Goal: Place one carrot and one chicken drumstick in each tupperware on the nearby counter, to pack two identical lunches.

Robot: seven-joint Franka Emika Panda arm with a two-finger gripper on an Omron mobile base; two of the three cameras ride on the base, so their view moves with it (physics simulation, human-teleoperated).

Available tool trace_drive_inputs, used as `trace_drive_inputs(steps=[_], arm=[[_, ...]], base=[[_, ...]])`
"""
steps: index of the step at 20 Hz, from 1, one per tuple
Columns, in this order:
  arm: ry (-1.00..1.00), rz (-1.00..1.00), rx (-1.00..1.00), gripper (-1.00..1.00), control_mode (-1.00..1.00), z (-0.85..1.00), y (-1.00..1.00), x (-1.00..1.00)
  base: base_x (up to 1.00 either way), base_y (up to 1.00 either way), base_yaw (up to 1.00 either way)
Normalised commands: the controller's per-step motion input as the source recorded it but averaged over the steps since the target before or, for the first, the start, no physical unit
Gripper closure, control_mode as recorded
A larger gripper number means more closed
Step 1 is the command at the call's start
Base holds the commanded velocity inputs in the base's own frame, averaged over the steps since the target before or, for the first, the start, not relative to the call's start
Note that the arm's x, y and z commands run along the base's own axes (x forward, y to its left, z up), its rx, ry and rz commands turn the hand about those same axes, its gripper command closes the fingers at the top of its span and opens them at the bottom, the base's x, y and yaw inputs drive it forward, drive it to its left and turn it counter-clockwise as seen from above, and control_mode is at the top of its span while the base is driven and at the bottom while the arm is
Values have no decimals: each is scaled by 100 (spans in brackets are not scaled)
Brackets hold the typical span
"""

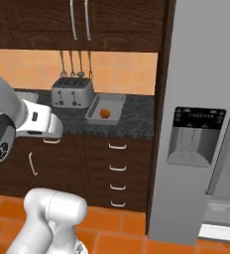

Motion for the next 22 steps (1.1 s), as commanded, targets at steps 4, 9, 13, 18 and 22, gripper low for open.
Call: trace_drive_inputs(steps=[4,9,13,18,22], arm=[[0,0,0,-100,100,0,0,0],[0,0,0,-100,100,0,0,0],[0,0,0,-100,100,0,0,0],[0,0,0,-100,100,0,0,0],[0,0,0,-100,100,0,0,0]], base=[[27,-100,37],[18,-100,21],[35,-100,6],[31,-100,0],[4,-89,3]])
